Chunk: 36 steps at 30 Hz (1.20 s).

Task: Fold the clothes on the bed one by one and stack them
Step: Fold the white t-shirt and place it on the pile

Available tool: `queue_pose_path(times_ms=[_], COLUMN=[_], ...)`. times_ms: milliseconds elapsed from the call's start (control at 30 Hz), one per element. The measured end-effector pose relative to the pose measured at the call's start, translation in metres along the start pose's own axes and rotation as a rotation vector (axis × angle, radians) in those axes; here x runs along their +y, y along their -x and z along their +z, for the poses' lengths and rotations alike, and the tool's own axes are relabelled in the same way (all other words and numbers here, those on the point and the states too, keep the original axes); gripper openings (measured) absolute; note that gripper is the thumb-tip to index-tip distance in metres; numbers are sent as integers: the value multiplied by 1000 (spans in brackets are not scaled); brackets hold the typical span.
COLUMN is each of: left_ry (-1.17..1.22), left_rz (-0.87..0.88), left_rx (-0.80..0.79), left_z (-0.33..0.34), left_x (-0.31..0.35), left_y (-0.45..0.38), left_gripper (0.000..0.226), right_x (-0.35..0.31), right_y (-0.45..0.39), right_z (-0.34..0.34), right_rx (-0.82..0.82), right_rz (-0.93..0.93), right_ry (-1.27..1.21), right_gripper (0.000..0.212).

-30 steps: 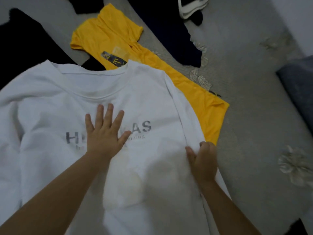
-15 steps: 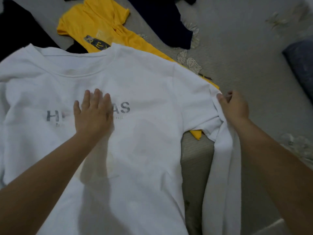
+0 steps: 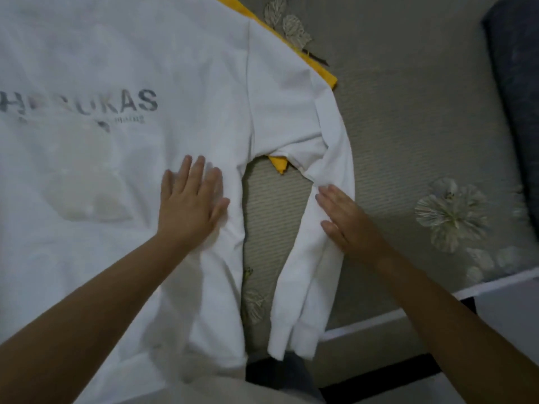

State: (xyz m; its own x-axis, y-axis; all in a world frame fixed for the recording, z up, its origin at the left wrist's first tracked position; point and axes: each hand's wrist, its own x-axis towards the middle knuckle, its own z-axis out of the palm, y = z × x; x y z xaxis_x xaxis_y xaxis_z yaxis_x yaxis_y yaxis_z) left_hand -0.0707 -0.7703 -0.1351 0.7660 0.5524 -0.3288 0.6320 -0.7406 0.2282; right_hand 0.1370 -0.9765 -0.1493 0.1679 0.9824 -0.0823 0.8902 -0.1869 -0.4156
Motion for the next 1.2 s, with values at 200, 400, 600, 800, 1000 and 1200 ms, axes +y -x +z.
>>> queue_pose_path(times_ms=[200,400,600,800,1000,1200], left_ry=[242,257,692,1062,466,14], left_rz=[338,194,-201,-539,-467,-495], left_rx=[56,-187,-46,95,210,199], left_z=[25,44,1,-74,-160,-208], left_x=[85,128,77,-14,-119,-239], left_y=[67,79,64,46,16,-29], left_gripper=[64,27,17,26,24,26], right_x=[35,31,29,-16,-92,-163], right_y=[-16,-49,-67,-121,-223,-330], right_z=[-37,-56,-68,-90,-112,-79], right_rx=[-26,-222,-356,-89,22,38], right_rz=[-165,-290,-320,22,-117,-38], right_ry=[162,404,446,-15,-34,-122], right_gripper=[36,32,22,50,46,31])
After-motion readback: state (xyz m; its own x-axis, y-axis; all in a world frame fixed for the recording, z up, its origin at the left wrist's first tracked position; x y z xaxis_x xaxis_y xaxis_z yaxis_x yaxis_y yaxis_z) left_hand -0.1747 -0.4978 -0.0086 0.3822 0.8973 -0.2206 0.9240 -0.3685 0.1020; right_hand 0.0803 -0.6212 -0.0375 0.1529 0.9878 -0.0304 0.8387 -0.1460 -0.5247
